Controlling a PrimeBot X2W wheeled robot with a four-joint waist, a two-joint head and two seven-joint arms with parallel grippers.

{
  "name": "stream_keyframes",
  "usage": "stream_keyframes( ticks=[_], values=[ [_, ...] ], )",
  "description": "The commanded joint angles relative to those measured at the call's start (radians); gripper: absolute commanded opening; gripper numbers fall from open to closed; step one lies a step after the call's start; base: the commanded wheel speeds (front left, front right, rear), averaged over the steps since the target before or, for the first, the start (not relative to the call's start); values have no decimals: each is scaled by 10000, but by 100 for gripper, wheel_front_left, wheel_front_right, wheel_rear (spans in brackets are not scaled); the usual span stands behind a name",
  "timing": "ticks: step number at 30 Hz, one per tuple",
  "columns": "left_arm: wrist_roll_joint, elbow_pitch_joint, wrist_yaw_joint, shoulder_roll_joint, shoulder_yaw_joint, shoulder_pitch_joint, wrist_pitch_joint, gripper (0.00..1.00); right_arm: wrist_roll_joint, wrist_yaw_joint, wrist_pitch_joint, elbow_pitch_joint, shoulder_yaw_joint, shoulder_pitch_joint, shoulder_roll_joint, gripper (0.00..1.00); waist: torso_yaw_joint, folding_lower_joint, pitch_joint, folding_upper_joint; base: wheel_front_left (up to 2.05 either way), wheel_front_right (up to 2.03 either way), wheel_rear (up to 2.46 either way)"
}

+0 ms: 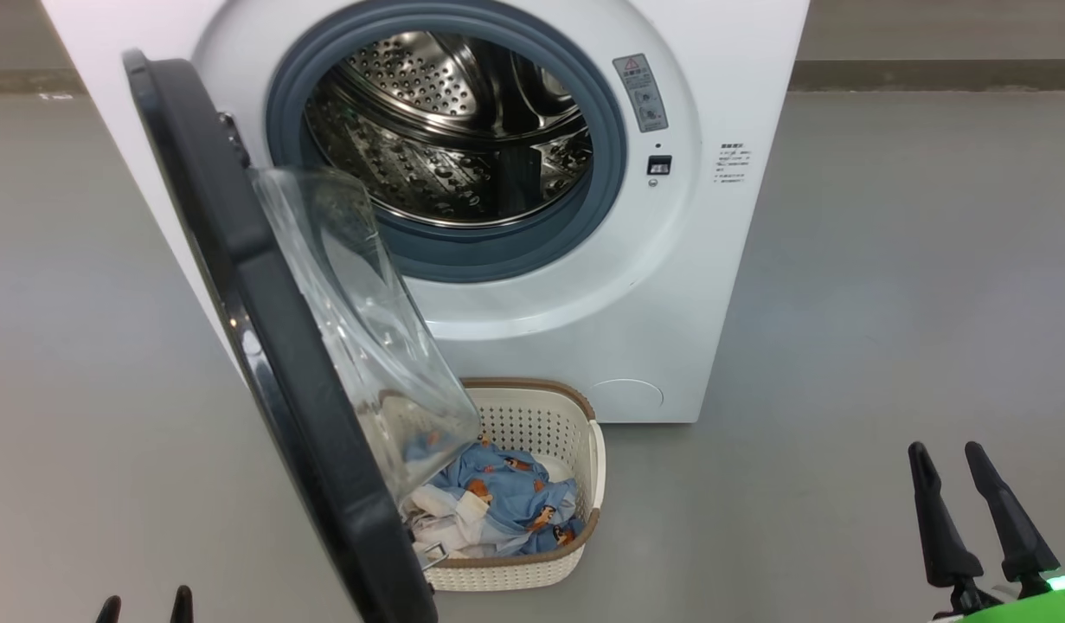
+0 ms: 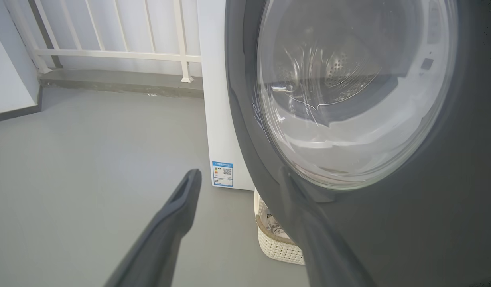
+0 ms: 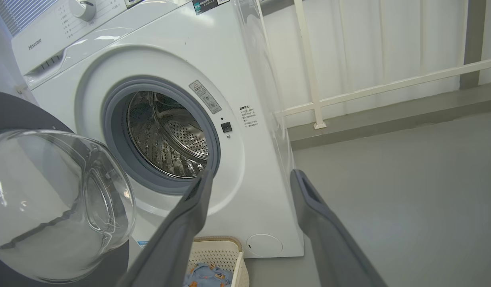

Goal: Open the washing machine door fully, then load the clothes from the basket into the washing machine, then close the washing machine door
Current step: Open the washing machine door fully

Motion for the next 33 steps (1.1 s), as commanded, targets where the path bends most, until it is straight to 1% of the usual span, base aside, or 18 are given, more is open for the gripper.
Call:
stream_keyframes(
  ticks=[1,2,3,5,8,12,15,22,27,33],
  values=[
    [-65,-336,47,129,351,-138,-65,100,-901,17,-118,-203,-142,-18,48,100,-96,0,-10,0,0,0,0],
    [-65,-351,45,129,361,-118,-65,100,-1373,17,-118,-227,-300,3,151,100,-121,0,-7,0,0,0,0],
    [-65,-351,45,129,361,-118,-65,100,-1373,17,-118,-227,-300,3,151,100,-121,0,-7,0,0,0,0],
    [-64,-378,42,129,379,-87,-65,100,-2192,17,-119,-250,-511,71,327,100,-151,0,-4,0,0,0,0],
    [-53,-398,31,129,382,-61,-65,100,-3048,17,-119,-316,-770,115,574,100,-159,0,5,0,0,0,0],
    [-66,-404,22,129,380,-66,-65,100,-3743,17,-119,-377,-1078,115,868,100,-142,0,30,0,0,0,0],
    [-73,-397,17,129,359,-80,-65,100,-4053,17,-119,-273,-1205,151,1040,100,-127,0,46,0,0,0,0],
    [-77,-383,11,129,385,-102,-65,100,-4536,17,-120,492,-1325,233,1289,100,-103,0,74,0,0,0,0],
    [-66,-400,4,129,407,-90,-65,100,-4697,17,-120,641,-1423,257,1429,100,-89,0,94,0,0,0,0],
    [-78,-426,18,129,401,-78,-65,100,-4686,17,-120,641,-1365,159,1423,100,-92,0,125,0,0,0,0]
  ],
)
